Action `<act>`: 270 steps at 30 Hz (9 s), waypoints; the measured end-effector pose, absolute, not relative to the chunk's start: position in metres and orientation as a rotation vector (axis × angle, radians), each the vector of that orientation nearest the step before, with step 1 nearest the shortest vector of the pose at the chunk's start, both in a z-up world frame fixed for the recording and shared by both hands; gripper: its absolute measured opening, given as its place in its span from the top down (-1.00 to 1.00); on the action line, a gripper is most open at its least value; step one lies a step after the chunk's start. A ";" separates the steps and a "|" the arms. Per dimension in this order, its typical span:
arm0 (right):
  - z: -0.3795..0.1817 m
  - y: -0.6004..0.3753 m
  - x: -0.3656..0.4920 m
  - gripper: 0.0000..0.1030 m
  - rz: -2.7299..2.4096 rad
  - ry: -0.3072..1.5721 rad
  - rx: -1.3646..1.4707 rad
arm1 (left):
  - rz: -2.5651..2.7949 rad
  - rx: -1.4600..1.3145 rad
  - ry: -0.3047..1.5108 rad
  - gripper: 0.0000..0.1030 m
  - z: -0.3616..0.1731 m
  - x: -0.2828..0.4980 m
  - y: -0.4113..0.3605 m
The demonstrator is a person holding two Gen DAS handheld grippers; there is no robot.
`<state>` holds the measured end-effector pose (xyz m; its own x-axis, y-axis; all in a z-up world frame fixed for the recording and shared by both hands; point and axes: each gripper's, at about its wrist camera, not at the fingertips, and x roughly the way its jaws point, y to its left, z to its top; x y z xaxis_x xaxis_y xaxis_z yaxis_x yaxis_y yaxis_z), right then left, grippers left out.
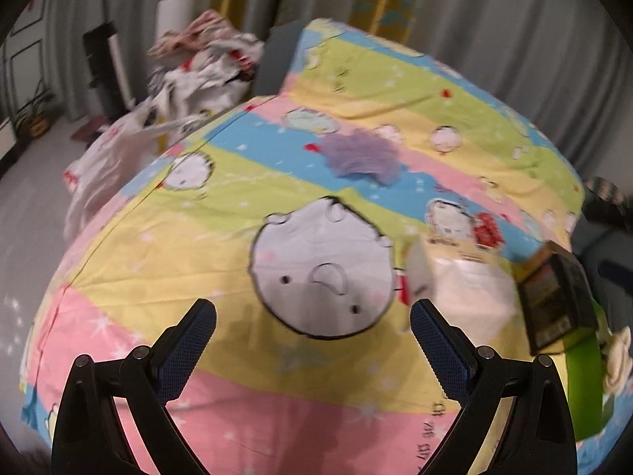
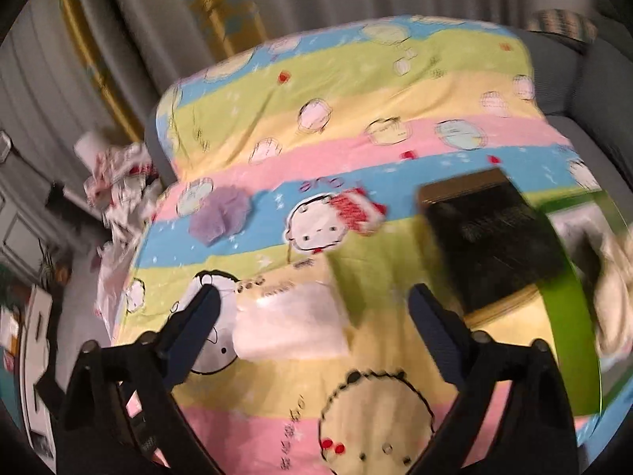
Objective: Organize soft objects
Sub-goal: 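Withdraw the right gripper over the bed toward the purple bath puff, then close the right gripper on the purple mesh bath puff, then lift the purple puff and carry it over the box with the right gripper, then lower the purple puff into the box and open the right gripper, then withdraw the right gripper over the bed toward the red-and-white cloth, then close the right gripper on the red-and-white cloth, then lift the red-and-white cloth and carry it over the box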
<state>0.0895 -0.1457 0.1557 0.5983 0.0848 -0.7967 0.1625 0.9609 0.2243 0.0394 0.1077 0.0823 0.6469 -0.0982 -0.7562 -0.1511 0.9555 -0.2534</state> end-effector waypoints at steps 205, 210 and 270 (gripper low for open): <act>0.034 -0.204 0.276 0.35 -0.210 1.234 0.120 | -0.311 -0.295 0.957 -0.80 0.082 0.037 0.036; 0.074 -0.200 0.249 0.46 -0.148 1.149 0.148 | -0.309 -0.279 0.961 -0.80 0.081 0.037 0.033; 0.129 -0.403 -0.129 0.23 -0.192 0.651 0.805 | -1.138 -0.048 0.827 0.12 0.155 -0.071 -0.287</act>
